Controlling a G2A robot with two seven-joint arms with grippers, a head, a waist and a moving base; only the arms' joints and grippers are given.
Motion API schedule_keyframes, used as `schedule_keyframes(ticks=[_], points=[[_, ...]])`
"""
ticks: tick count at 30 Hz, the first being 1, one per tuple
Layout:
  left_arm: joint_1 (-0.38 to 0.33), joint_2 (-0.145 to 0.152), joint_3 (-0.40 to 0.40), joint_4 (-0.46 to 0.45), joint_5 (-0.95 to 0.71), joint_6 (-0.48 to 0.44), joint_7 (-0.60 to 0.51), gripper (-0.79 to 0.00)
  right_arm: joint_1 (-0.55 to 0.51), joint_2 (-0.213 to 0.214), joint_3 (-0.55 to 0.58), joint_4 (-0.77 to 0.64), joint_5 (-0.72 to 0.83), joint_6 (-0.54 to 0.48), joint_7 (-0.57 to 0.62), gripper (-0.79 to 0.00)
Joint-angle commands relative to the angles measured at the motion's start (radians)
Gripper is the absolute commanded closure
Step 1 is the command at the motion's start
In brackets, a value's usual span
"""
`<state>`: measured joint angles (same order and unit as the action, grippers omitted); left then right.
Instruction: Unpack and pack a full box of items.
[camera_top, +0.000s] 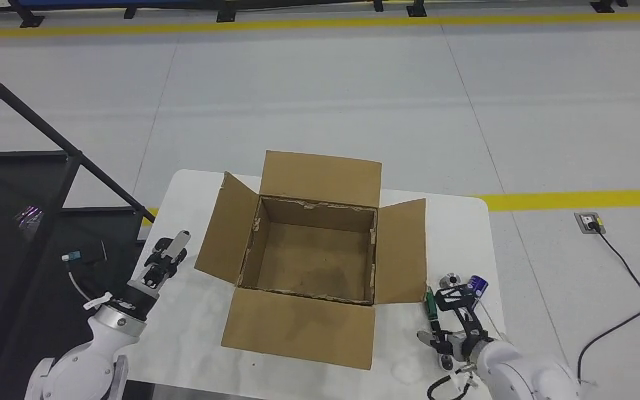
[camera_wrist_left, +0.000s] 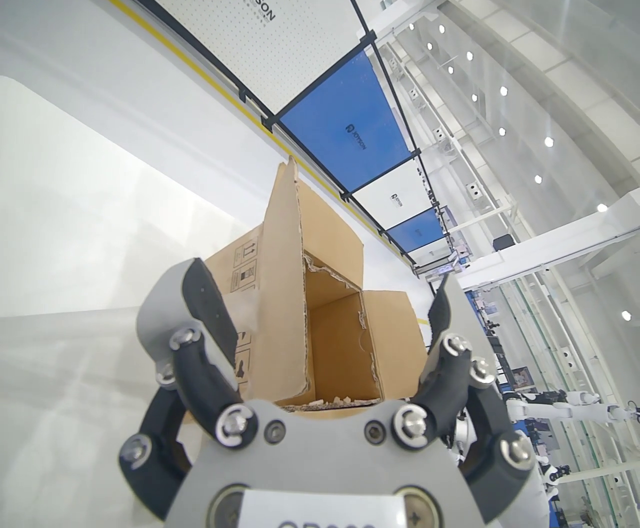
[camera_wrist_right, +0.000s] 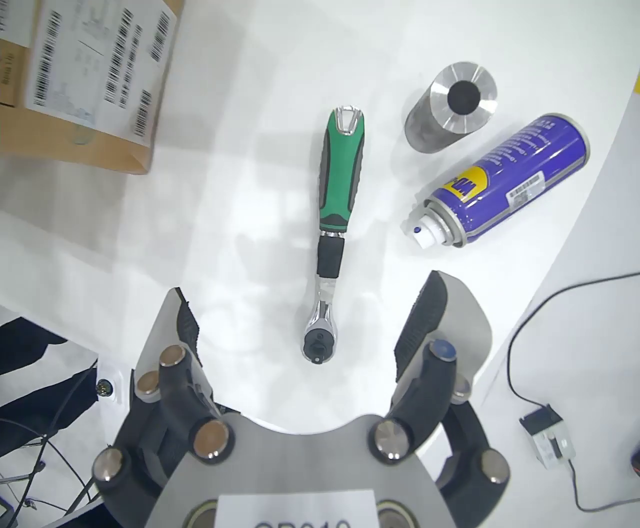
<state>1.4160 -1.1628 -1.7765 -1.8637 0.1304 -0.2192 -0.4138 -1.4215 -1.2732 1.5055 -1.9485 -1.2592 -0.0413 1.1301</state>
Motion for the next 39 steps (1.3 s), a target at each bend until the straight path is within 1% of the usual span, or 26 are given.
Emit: schedule_keyframes(ticks=[1,2,3,4,5,6,8,10,12,14,16,24,27,30,32,34,39], points=[[-0.003,0.001,0.001,0.002,-0.002,-0.001,0.001,-0.785,0.034,-0.001,-0.02,0.032,-0.02,0.026,0.03,-0.733],[-0.005,0.001,0.001,0.003,-0.004,-0.001,0.001,-0.785,0.051,-0.002,-0.03,0.05,-0.028,0.037,0.044,-0.686],[-0.006,0.001,0.001,0.005,-0.006,-0.002,0.002,-0.785,0.067,-0.003,-0.036,0.066,-0.034,0.049,0.054,-0.665],[-0.008,0.001,0.001,0.006,-0.008,-0.003,0.003,-0.785,0.081,-0.003,-0.042,0.084,-0.037,0.061,0.063,-0.616],[-0.009,0.002,0.001,0.008,-0.011,-0.003,0.005,-0.785,0.094,-0.004,-0.048,0.099,-0.038,0.066,0.069,-0.52],[-0.01,0.002,0.001,0.009,-0.012,-0.004,0.005,-0.785,0.107,-0.004,-0.049,0.116,-0.037,0.072,0.072,-0.493],[-0.011,0.003,0.001,0.013,-0.014,-0.004,0.008,-0.785,0.128,-0.004,-0.05,0.145,-0.028,0.066,0.077,-0.486],[-0.011,0.003,-0.001,0.017,-0.015,-0.004,0.01,-0.785,0.141,-0.005,-0.061,0.165,-0.033,0.08,0.083,-0.483],[-0.012,0.004,-0.003,0.021,-0.018,-0.004,0.012,-0.785,0.157,-0.005,-0.065,0.189,-0.038,0.082,0.09,-0.443],[-0.012,0.005,-0.007,0.023,-0.022,-0.004,0.013,-0.785,0.169,-0.005,-0.075,0.208,-0.043,0.08,0.101,-0.425],[-0.012,0.006,-0.01,0.023,-0.022,-0.004,0.014,-0.785,0.182,-0.006,-0.088,0.223,-0.053,0.087,0.107,-0.388],[-0.011,0.008,-0.013,0.023,-0.025,-0.004,0.018,-0.785,0.224,-0.009,-0.121,0.286,-0.066,0.111,0.129,-0.376],[-0.008,0.009,-0.014,0.025,-0.027,-0.006,0.021,-0.785,0.238,-0.01,-0.13,0.308,-0.064,0.113,0.132,-0.354],[-0.005,0.01,-0.015,0.025,-0.029,-0.006,0.022,-0.785,0.248,-0.011,-0.135,0.324,-0.061,0.116,0.13,-0.314],[-0.004,0.01,-0.017,0.025,-0.03,-0.007,0.023,-0.785,0.252,-0.012,-0.138,0.332,-0.058,0.118,0.129,-0.265],[-0.002,0.011,-0.019,0.024,-0.032,-0.008,0.024,-0.785,0.256,-0.012,-0.139,0.34,-0.054,0.118,0.129,-0.249],[0.003,0.012,-0.022,0.02,-0.033,-0.008,0.027,-0.785,0.264,-0.012,-0.142,0.359,-0.048,0.119,0.129,-0.179]])
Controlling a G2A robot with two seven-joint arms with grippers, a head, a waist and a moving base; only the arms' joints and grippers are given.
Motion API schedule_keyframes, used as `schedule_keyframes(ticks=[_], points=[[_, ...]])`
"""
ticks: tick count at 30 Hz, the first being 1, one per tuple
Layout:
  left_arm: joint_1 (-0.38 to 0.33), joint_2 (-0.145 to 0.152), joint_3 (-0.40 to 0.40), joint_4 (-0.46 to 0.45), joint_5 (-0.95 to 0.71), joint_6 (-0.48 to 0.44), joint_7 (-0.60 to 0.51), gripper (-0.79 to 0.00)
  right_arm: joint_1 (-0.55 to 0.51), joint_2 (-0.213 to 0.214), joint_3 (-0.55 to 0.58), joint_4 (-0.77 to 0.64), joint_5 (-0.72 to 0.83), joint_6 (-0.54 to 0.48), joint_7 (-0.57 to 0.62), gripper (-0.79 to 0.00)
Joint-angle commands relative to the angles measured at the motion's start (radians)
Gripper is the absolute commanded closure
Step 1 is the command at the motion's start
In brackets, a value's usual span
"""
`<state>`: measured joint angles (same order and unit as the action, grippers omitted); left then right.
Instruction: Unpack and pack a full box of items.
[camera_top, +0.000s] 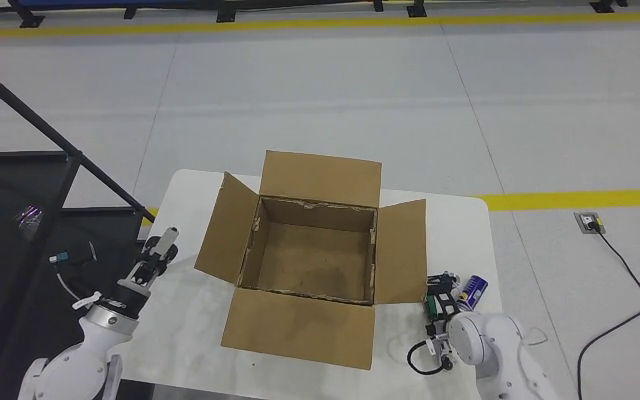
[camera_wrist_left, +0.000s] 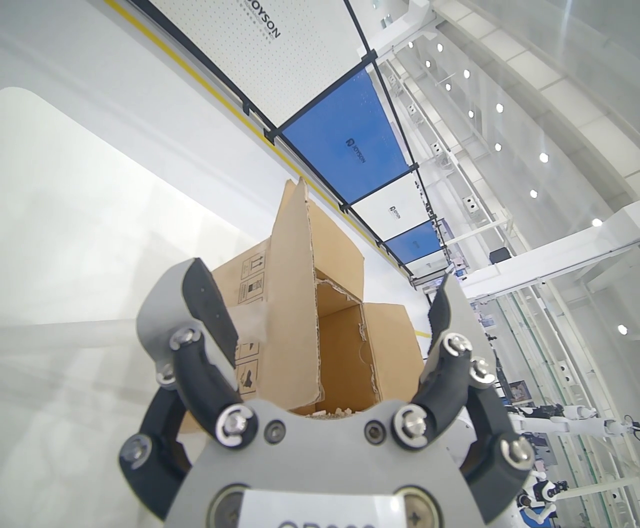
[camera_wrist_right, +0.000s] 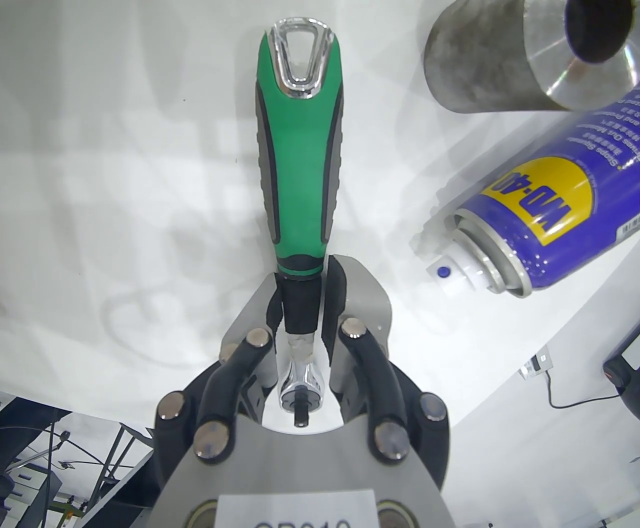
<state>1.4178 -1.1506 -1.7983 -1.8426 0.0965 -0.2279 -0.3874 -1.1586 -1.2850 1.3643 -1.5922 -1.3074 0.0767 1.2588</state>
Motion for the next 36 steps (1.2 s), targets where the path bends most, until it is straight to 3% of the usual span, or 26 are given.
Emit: schedule_keyframes(ticks=[1,4,12,18,24,30,36], points=[[0.002,0.0,-0.001,-0.001,0.0,0.0,0.001,-0.785,0.003,0.0,-0.001,0.005,0.0,0.002,0.001,-0.145],[0.006,0.001,-0.003,-0.003,-0.002,-0.002,0.003,-0.785,0.005,0.0,-0.003,0.008,0.001,0.005,0.0,0.0],[0.009,0.003,-0.006,-0.007,-0.006,-0.004,0.004,-0.785,-0.027,0.006,0.033,-0.109,-0.029,0.049,-0.014,0.0],[0.01,0.005,-0.007,-0.01,-0.005,-0.005,0.005,-0.785,-0.082,0.01,0.095,-0.348,-0.066,0.123,-0.06,0.0],[0.021,0.006,-0.016,-0.018,-0.009,-0.008,0.011,-0.785,-0.103,0.005,0.11,-0.614,-0.129,0.24,-0.202,0.0],[0.042,0.006,-0.029,-0.024,-0.022,-0.01,0.027,-0.785,0.016,-0.013,-0.037,-0.69,-0.193,0.295,-0.328,0.0],[0.068,0.005,-0.048,-0.038,-0.036,-0.013,0.053,-0.785,0.273,-0.058,-0.3,-0.479,-0.158,0.299,-0.338,0.0]])
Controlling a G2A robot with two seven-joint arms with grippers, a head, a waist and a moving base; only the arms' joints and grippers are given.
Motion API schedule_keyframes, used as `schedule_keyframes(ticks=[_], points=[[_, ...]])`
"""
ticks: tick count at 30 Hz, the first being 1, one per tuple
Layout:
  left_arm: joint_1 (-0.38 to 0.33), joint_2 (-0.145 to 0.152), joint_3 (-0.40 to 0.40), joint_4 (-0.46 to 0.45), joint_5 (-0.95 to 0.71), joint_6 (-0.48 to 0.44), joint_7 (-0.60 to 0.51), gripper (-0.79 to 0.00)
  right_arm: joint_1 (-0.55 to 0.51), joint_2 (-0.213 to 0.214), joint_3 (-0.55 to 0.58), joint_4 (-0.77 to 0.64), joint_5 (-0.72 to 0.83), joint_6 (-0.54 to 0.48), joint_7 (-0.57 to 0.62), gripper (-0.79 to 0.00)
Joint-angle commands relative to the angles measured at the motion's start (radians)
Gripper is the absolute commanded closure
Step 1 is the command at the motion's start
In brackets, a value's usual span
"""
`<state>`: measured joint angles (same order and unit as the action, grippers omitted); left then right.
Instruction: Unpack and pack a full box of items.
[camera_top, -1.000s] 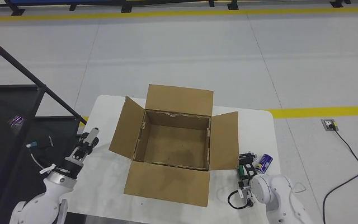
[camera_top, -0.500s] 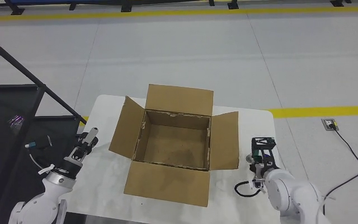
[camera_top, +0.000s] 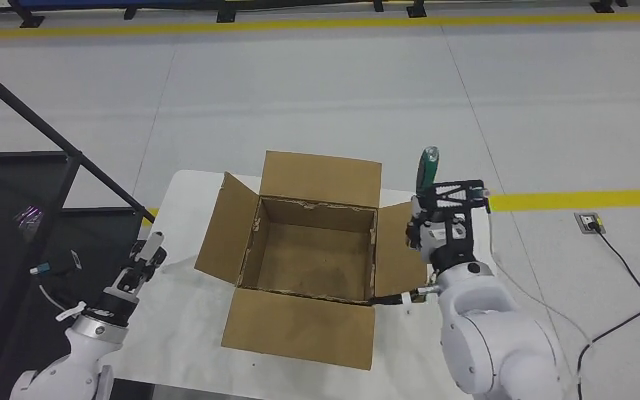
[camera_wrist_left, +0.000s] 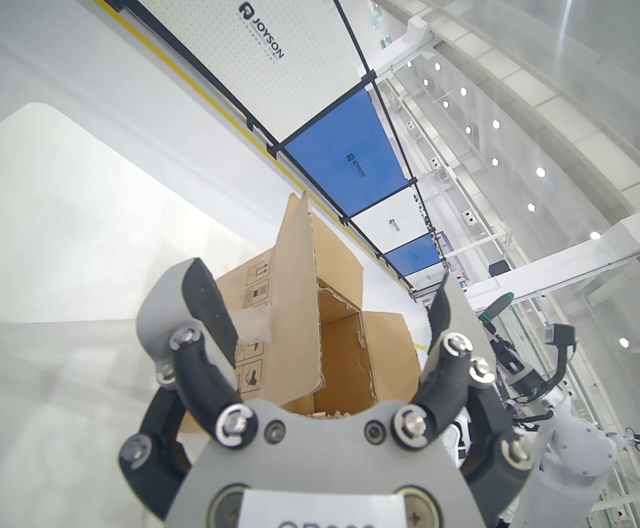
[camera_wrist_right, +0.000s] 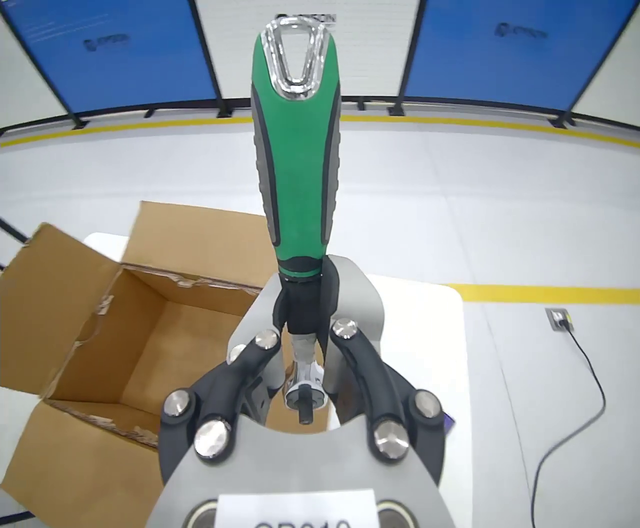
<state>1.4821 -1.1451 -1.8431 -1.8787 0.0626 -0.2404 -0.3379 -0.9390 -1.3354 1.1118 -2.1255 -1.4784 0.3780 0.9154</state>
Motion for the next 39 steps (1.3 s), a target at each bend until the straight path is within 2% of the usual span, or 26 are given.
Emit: schedule_keyframes(ticks=[1,8,12,16,23,30,31,32,35,39], points=[[0.008,0.0,-0.008,-0.005,-0.004,-0.002,0.006,-0.785,0.107,-0.019,-0.092,0.114,0.038,-0.012,0.013,0.0],[0.035,0.0,-0.046,-0.015,-0.031,-0.004,0.02,-0.785,0.397,-0.126,-0.37,0.595,0.227,-0.039,-0.011,0.0],[0.037,0.002,-0.06,-0.015,-0.041,-0.003,0.011,-0.785,0.498,-0.198,-0.505,0.851,0.313,-0.119,-0.028,0.0],[0.032,0.003,-0.066,-0.013,-0.041,0.001,0.004,-0.785,0.582,-0.265,-0.601,1.056,0.355,-0.212,0.031,0.0],[0.017,0.005,-0.055,-0.003,-0.032,0.006,-0.005,-0.785,0.66,-0.366,-0.652,1.35,0.436,-0.251,0.022,0.0],[0.009,0.006,-0.054,0.002,-0.031,0.01,-0.002,-0.785,0.712,-0.445,-0.664,1.578,0.501,-0.324,0.012,0.0],[0.009,0.006,-0.054,0.003,-0.032,0.011,0.0,-0.785,0.719,-0.454,-0.666,1.6,0.503,-0.33,0.01,-0.163],[0.008,0.006,-0.054,0.003,-0.032,0.011,0.0,-0.785,0.723,-0.463,-0.668,1.62,0.504,-0.334,0.008,-0.249],[0.006,0.006,-0.051,0.005,-0.03,0.011,0.002,-0.785,0.736,-0.486,-0.669,1.672,0.509,-0.345,0.0,-0.348],[0.003,0.006,-0.046,0.004,-0.027,0.014,0.003,-0.785,0.748,-0.509,-0.668,1.726,0.512,-0.357,-0.015,-0.376]])
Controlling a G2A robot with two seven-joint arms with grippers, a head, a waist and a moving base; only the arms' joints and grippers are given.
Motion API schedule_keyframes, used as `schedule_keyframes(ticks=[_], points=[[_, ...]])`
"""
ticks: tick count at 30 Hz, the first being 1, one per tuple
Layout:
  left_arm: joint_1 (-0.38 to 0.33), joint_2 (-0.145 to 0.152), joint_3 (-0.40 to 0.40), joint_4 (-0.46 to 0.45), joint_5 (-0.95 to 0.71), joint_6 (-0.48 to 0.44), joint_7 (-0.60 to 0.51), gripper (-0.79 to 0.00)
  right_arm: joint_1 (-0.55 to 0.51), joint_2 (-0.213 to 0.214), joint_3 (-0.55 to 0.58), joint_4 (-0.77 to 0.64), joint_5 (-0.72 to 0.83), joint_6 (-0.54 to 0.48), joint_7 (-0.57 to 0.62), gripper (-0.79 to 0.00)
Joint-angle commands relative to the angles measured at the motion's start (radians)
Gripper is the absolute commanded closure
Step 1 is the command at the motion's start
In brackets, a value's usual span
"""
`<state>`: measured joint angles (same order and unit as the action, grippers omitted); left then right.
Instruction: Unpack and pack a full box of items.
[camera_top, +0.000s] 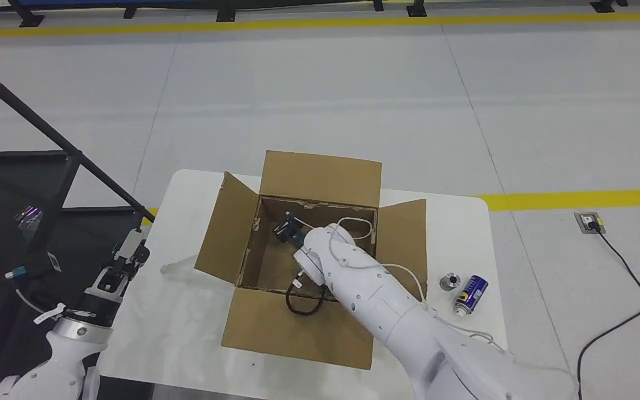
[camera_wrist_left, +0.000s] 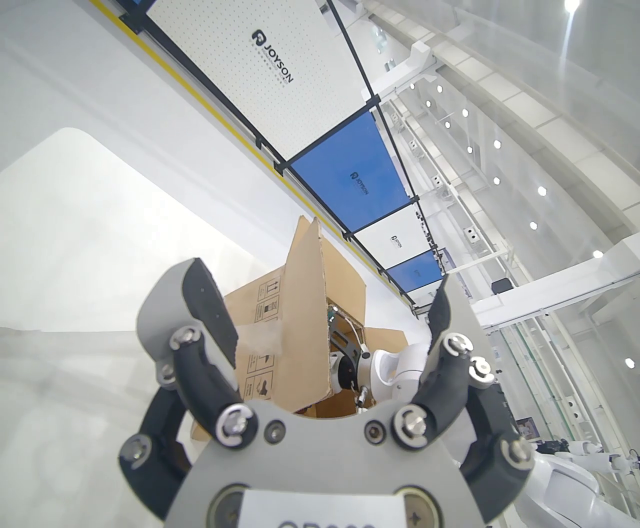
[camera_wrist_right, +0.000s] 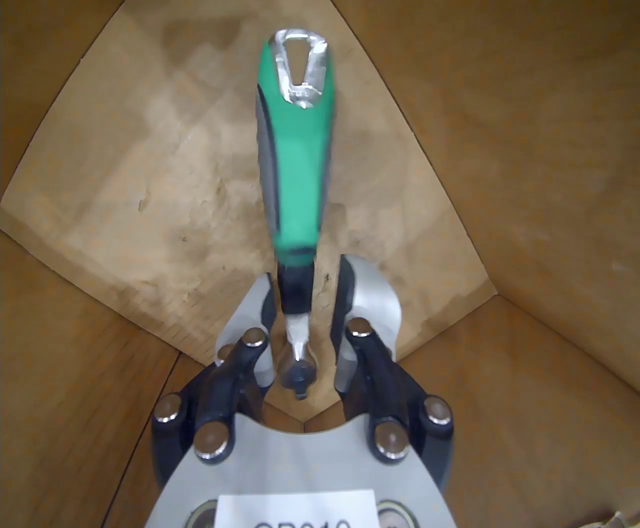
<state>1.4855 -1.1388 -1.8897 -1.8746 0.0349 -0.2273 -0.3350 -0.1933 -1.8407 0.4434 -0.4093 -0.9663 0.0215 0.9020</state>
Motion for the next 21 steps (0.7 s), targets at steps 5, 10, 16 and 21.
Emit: schedule_keyframes(ticks=[5,10,16,21], points=[[-0.003,0.001,0.002,0.003,0.005,0.001,-0.001,-0.785,0.016,-0.02,0.011,0.041,0.001,0.001,-0.035,-0.431],[-0.009,0.002,0.006,0.005,0.004,0.003,-0.006,-0.785,0.035,-0.013,0.053,0.03,0.036,-0.011,-0.072,-0.533],[-0.02,0.003,0.021,0.005,0.014,0.003,-0.016,-0.785,0.032,0.034,0.123,-0.079,0.068,-0.071,-0.086,-0.634],[-0.026,0.004,0.031,0.003,0.02,0.003,-0.02,-0.785,-0.046,0.113,0.201,-0.329,0.022,-0.094,-0.031,-0.69]])
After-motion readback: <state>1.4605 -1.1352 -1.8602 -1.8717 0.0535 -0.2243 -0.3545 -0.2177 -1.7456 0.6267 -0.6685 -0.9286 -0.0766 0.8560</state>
